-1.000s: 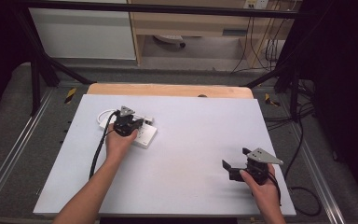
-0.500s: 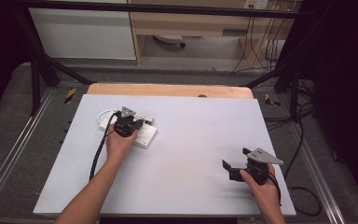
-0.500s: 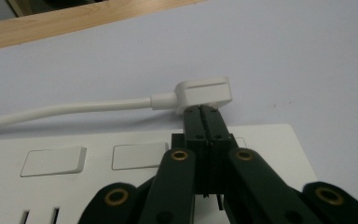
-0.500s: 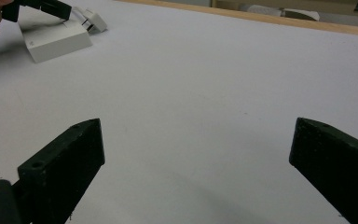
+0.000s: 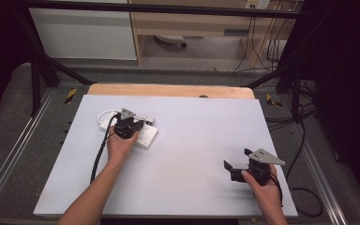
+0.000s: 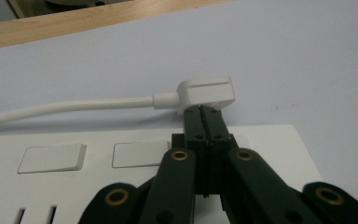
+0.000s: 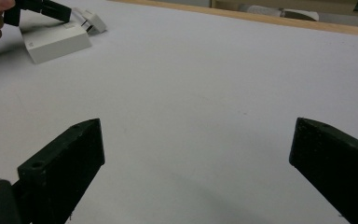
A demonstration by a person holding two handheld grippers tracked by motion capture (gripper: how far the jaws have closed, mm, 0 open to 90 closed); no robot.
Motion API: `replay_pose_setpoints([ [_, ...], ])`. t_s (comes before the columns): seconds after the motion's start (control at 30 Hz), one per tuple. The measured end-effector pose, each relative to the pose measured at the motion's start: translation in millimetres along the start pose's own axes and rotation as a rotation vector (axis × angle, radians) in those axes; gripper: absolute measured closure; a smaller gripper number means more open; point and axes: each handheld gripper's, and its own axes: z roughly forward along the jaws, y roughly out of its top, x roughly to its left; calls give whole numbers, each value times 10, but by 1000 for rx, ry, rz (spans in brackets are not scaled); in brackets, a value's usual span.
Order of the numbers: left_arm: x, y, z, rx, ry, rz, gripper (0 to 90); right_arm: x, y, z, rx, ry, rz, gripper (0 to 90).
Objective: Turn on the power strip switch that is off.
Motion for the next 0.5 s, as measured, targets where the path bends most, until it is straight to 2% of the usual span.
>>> replay_pose_setpoints([
  [0.1,-2,17,-12,-18,0,13,900,1,2,-5,-1,0,3,36],
  [0.5,17,15,-14,-22,-16,0,900,-2,0,-2,-1,0,1,36],
])
